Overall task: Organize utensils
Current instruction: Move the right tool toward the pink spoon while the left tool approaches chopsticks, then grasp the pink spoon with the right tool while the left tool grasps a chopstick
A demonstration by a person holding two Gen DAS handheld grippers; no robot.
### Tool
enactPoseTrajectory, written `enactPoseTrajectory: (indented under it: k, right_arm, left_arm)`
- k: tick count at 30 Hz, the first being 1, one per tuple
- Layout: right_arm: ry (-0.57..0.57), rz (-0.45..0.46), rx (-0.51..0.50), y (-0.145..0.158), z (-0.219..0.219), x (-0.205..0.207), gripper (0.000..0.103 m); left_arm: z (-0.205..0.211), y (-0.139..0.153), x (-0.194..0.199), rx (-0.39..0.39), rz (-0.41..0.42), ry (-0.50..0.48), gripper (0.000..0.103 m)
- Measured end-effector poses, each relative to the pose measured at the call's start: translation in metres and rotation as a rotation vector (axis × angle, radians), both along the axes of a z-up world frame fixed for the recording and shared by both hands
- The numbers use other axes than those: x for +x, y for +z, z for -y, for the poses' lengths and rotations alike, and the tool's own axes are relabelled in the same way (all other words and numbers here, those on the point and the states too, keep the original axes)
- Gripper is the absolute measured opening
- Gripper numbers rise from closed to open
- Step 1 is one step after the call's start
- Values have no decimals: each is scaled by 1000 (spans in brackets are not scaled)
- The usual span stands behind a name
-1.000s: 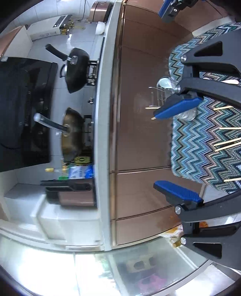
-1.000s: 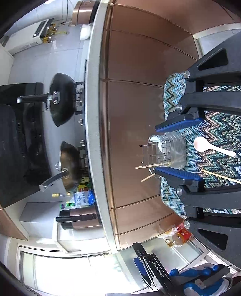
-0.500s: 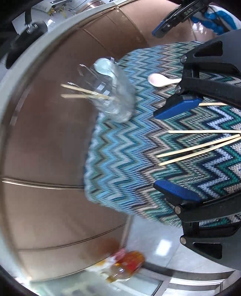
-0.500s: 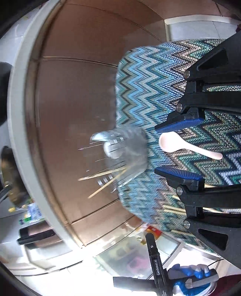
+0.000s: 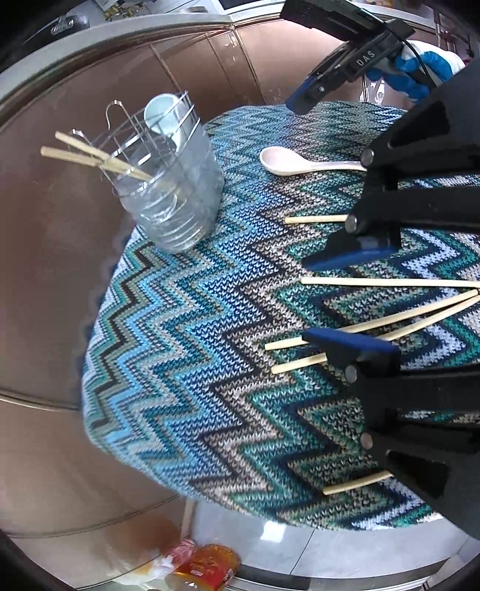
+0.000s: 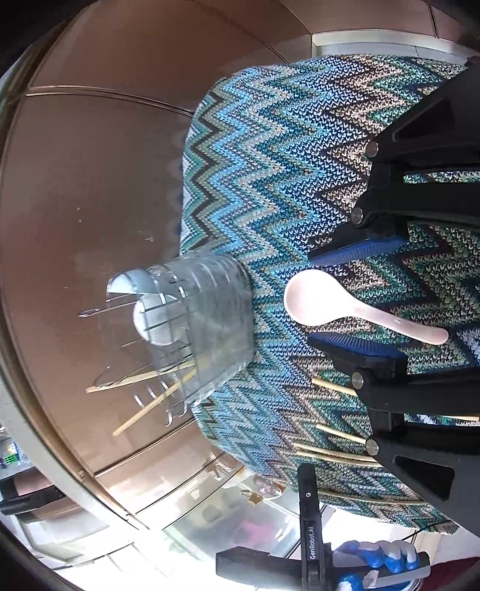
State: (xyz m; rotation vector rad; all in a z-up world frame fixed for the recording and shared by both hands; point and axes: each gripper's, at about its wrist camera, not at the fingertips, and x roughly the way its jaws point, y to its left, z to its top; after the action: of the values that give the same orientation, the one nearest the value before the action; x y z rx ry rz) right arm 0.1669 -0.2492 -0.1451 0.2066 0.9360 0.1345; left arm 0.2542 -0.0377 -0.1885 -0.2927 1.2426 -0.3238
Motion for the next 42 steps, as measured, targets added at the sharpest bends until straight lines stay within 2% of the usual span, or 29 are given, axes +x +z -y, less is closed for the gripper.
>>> enactPoseTrajectory:
  k: [8, 16, 23, 32, 34, 37, 42]
  right_arm:
    - [-7, -36, 7, -16, 9, 10, 35]
    - [-2, -59, 17, -29, 14, 16, 33]
    - [12, -80, 39, -34, 19, 31, 31]
    - [96, -141, 81, -44, 20, 58, 30]
    - [115, -160, 76, -49, 18, 64, 27]
    - [149, -182, 86, -56, 15, 67, 11]
    - [160, -151, 52, -52, 10, 61, 6]
  left_arm:
    - [1, -16, 19, 53, -40, 27, 24]
    - [-2, -33, 27, 64, -78, 40, 16]
    - [-7, -37, 30, 60, -86, 40, 10]
    - [2, -41, 36, 70, -82, 46, 6]
    - [5, -41, 37, 70, -82, 52, 5]
    - [9, -41, 38, 70, -79, 62, 5]
    - [12, -38, 33, 64, -57, 66, 5]
